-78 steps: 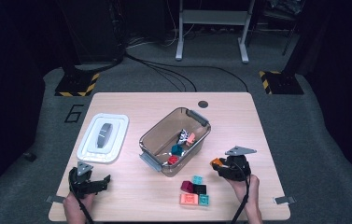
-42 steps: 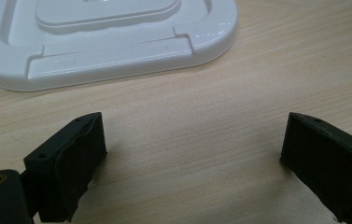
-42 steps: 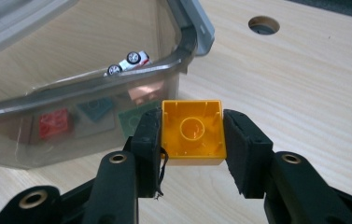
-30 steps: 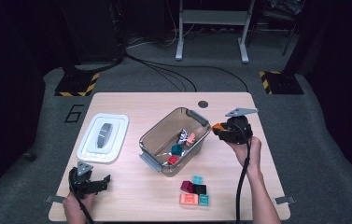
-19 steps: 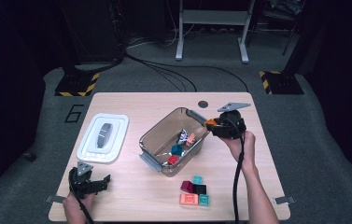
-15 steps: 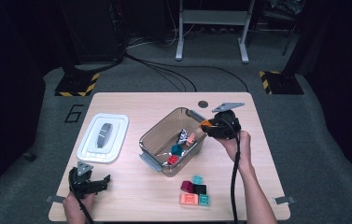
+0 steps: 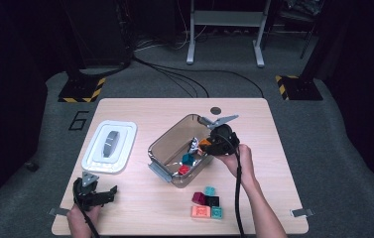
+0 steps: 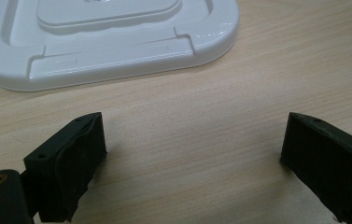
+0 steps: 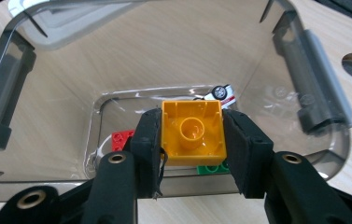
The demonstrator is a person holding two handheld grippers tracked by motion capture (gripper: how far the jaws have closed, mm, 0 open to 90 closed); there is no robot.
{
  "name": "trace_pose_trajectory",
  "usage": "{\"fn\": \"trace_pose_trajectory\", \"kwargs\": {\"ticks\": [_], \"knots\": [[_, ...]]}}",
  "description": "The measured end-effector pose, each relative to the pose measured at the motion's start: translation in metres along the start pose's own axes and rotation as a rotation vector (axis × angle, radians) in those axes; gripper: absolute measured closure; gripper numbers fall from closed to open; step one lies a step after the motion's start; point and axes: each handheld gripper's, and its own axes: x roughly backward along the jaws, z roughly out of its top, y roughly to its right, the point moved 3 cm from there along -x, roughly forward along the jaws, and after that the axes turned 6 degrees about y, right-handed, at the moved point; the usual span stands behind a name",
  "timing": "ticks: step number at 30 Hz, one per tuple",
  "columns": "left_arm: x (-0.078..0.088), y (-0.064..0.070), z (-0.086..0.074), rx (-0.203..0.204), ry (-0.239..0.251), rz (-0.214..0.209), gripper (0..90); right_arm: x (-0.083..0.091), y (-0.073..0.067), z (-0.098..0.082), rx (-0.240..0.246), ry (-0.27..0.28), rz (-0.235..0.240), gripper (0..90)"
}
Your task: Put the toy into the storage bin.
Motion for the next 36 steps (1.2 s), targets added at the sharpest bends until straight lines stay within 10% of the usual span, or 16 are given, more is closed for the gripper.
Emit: {"fn": "trace_pose_trajectory", "kwargs": {"ticks": [10,22,36], "knots": [[0.0,0.0,0.0,-0.001,0.0,0.0,6.4,-0.001,-0.006,-0.004,0.01,-0.028,0.018,55.9],[0.0,0.0,0.0,0.0,0.0,0.0,6.4,0.023,-0.007,-0.007,-0.007,0.04,-0.002,24.8],[0.0,0.0,0.0,-0.001,-0.001,0.0,6.4,0.043,-0.016,-0.053,-0.026,0.066,-0.002,13.9]]}}
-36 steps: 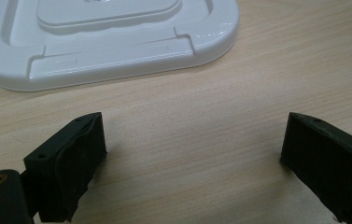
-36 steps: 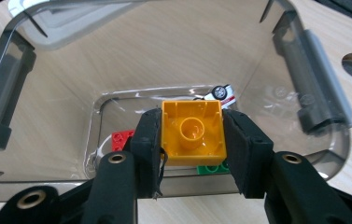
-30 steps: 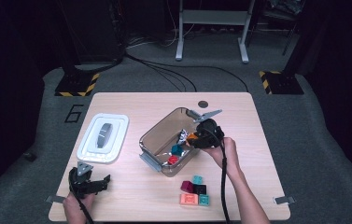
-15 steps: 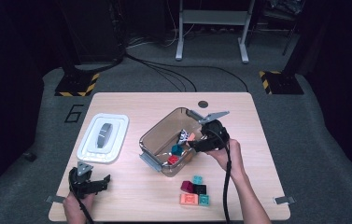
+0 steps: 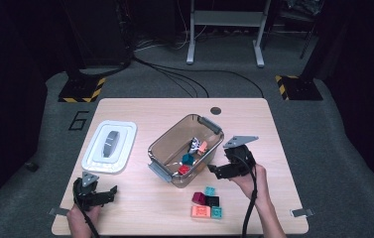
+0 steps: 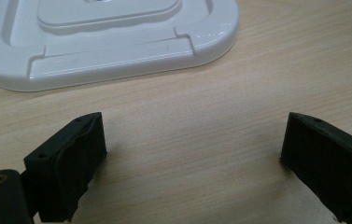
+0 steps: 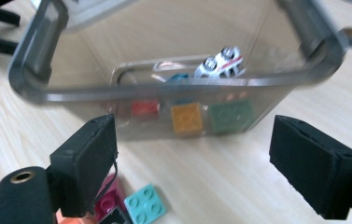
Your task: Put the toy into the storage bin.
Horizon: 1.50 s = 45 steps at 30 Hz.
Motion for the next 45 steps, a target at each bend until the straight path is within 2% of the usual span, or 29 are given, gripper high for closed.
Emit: {"fn": "trace_pose_trajectory", "kwargs": {"ticks": [6,9,15,18,19,24,27,29,34,37,38,41,43,45], "knots": [[0.0,0.0,0.0,0.0,0.0,0.0,6.4,-0.011,-0.004,-0.031,-0.02,-0.038,0.011,14.0],[0.0,0.0,0.0,0.0,0.0,0.0,6.4,-0.018,-0.006,-0.048,-0.05,-0.056,0.015,14.4],[0.0,0.0,0.0,0.0,0.0,0.0,6.4,-0.037,-0.009,-0.072,-0.072,-0.11,0.023,15.5],[0.0,0.0,0.0,0.0,0.0,0.0,6.4,-0.045,-0.009,-0.078,-0.081,-0.116,0.037,17.9],[0.0,0.0,0.0,0.0,0.0,0.0,6.4,-0.047,-0.01,-0.08,-0.087,-0.127,0.039,18.6],[0.0,0.0,0.0,0.0,0.0,0.0,6.4,-0.056,-0.011,-0.081,-0.066,-0.168,0.036,33.4],[0.0,0.0,0.0,0.0,0.0,0.0,6.4,-0.057,-0.009,-0.08,-0.067,-0.163,0.043,40.2],[0.0,0.0,0.0,0.001,0.0,-0.001,6.5,-0.059,-0.007,-0.08,-0.061,-0.181,0.005,42.2],[0.0,0.0,0.0,0.001,0.0,-0.001,6.4,-0.057,-0.003,-0.08,-0.071,-0.156,0.015,41.3],[0.0,0.0,0.0,0.0,0.0,0.0,6.4,-0.055,-0.008,-0.077,-0.053,-0.127,0.056,40.5],[0.0,0.0,0.0,0.0,0.0,0.0,6.4,-0.055,-0.011,-0.077,-0.059,-0.132,0.063,40.5],[0.0,0.0,0.0,0.0,0.0,0.0,6.4,-0.06,-0.018,-0.078,-0.033,-0.161,0.076,40.5],[0.0,0.0,0.0,0.0,0.0,0.0,6.5,-0.063,-0.018,-0.08,-0.027,-0.179,0.074,40.3],[0.0,0.0,0.0,0.0,0.0,0.0,6.5,-0.063,-0.016,-0.08,-0.036,-0.17,0.073,41.7]]}}
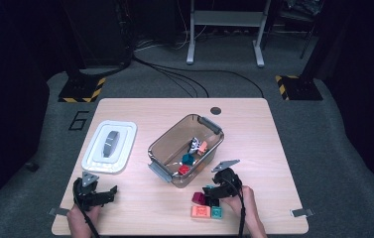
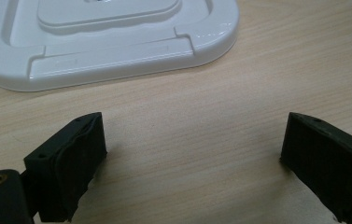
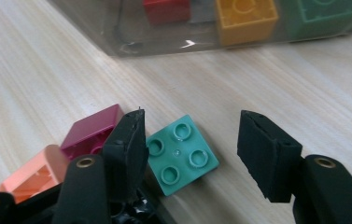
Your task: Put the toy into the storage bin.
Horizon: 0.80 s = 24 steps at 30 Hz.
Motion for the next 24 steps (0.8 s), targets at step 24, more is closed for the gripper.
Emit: {"fn": "trace_pose_trajectory", "kwargs": {"ticks": [24], "knots": [[0.0,0.0,0.0,0.0,0.0,0.0,6.5,0.015,0.018,0.002,0.021,0.032,-0.071,38.8]]}}
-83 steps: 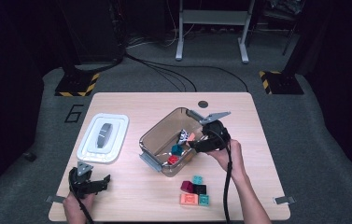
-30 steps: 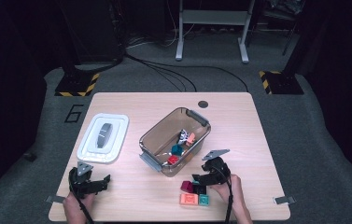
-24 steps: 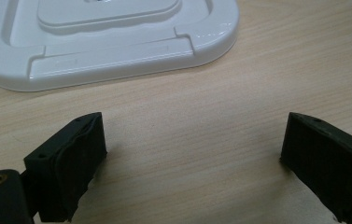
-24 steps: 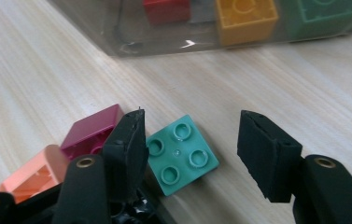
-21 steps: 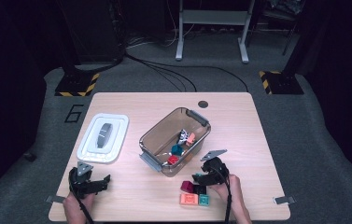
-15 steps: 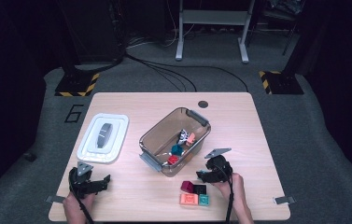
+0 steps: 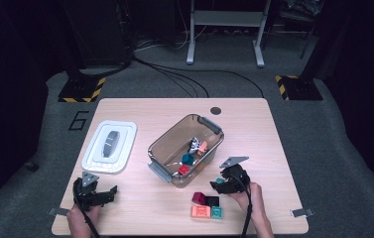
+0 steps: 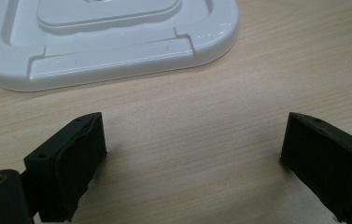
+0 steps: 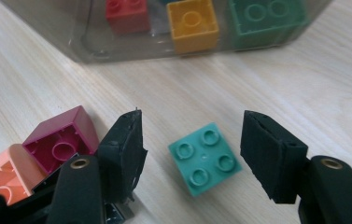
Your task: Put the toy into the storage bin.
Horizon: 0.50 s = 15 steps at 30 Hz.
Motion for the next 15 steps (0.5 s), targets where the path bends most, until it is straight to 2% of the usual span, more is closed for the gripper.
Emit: {"fn": "trace_pose_trajectory", "kwargs": {"ticks": [2,4,8,15], "knots": [[0.0,0.0,0.0,0.0,0.0,0.0,6.5,-0.005,-0.003,0.0,0.016,-0.028,-0.002,42.2],[0.0,0.0,0.0,0.0,0.0,0.0,6.5,-0.008,-0.002,-0.001,0.021,-0.041,-0.029,43.1],[0.0,0.0,0.0,0.001,0.0,-0.001,6.5,-0.01,0.005,-0.002,0.036,-0.067,-0.064,44.2],[0.0,0.0,0.0,0.001,0.0,-0.001,6.4,-0.011,0.01,-0.005,0.027,-0.089,-0.07,52.2]]}}
